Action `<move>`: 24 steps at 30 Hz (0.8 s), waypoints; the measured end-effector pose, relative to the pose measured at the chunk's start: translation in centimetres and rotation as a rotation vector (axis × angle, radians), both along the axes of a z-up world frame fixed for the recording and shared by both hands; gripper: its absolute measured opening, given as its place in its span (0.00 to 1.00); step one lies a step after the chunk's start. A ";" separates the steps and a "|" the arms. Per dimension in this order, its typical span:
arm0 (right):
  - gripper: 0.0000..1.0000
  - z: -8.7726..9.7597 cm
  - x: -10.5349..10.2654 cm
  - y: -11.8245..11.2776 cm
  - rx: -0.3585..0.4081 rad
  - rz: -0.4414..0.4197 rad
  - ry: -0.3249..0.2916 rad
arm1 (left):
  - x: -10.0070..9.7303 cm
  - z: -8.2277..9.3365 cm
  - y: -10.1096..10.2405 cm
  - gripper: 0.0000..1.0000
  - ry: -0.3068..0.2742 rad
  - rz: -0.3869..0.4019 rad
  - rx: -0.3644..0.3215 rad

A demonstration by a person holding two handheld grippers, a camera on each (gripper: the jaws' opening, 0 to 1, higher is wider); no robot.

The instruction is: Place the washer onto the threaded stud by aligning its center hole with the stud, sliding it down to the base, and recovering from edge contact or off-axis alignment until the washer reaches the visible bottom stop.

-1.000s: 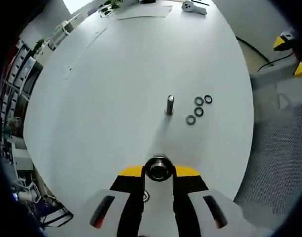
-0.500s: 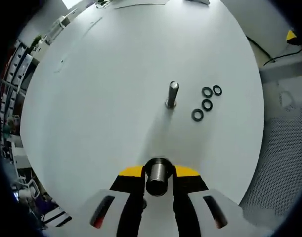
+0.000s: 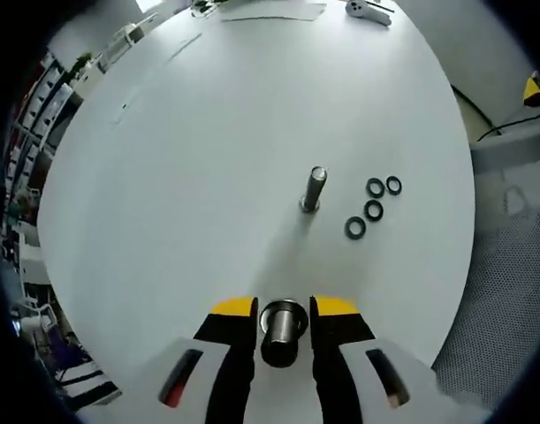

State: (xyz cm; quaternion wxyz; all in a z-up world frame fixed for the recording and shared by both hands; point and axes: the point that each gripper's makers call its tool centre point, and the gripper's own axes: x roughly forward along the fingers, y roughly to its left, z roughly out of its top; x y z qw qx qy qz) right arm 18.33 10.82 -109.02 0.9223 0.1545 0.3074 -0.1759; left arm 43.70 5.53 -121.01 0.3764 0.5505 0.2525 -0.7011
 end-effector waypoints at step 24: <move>0.38 0.1 0.3 0.5 0.004 0.036 -0.002 | 3.3 4.4 4.4 0.28 0.089 0.327 -0.116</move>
